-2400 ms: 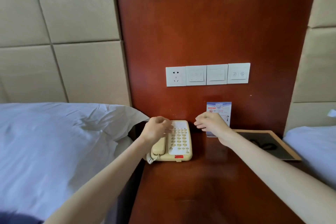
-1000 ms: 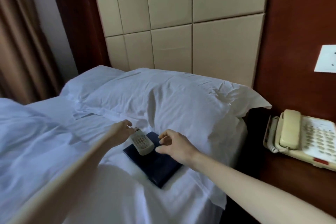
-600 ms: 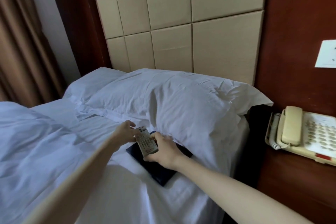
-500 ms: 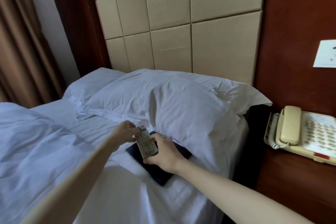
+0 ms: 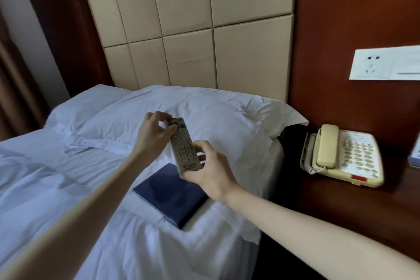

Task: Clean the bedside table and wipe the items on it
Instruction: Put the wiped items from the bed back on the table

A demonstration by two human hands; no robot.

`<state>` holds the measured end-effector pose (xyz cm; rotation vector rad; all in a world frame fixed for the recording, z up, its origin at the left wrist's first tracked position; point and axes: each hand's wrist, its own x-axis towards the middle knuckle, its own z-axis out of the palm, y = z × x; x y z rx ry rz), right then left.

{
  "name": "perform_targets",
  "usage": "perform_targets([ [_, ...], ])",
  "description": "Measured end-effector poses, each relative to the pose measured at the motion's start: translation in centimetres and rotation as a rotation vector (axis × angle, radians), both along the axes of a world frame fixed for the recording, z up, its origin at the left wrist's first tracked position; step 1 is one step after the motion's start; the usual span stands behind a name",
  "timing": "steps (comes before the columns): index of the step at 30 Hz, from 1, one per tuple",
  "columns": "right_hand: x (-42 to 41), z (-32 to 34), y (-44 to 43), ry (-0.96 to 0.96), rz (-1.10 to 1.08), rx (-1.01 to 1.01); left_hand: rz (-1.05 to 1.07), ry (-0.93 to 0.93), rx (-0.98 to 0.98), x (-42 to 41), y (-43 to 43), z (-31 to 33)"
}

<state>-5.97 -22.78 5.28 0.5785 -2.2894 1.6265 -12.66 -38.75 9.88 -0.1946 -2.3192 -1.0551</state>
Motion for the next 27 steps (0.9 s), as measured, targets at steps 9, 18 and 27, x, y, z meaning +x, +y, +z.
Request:
perform_targets([
  [9, 0.3, 2.4, 8.1, 0.098, -0.183, -0.042, -0.289, 0.092, 0.117, -2.0, 8.8, 2.4],
  [18, 0.7, 2.4, 16.2, 0.108, -0.365, 0.007, -0.497, 0.064, 0.03, -4.1, 18.1, 2.8],
  [27, 1.0, 0.7, 23.4, 0.048, -0.522, 0.043, -0.639, 0.024, 0.014, -5.2, 26.9, 1.2],
])
